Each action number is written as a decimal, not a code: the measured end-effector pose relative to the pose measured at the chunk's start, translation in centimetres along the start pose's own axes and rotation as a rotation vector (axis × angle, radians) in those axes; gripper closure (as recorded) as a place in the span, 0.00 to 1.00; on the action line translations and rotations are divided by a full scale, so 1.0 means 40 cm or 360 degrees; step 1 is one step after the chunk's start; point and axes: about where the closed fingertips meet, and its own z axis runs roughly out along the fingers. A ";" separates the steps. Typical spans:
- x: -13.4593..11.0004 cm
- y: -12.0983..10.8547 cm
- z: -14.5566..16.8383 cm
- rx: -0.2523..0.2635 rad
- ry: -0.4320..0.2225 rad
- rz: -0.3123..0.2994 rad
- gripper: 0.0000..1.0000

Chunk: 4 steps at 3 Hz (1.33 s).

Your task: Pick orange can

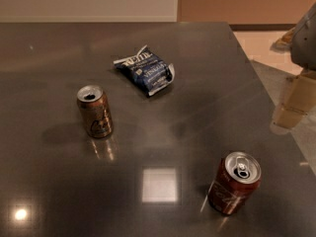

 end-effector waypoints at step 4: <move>-0.161 -0.028 0.030 -0.0083 -0.0155 -0.0166 0.00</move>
Offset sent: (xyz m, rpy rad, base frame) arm 0.0043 0.0124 0.0033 0.0067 0.0075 0.0394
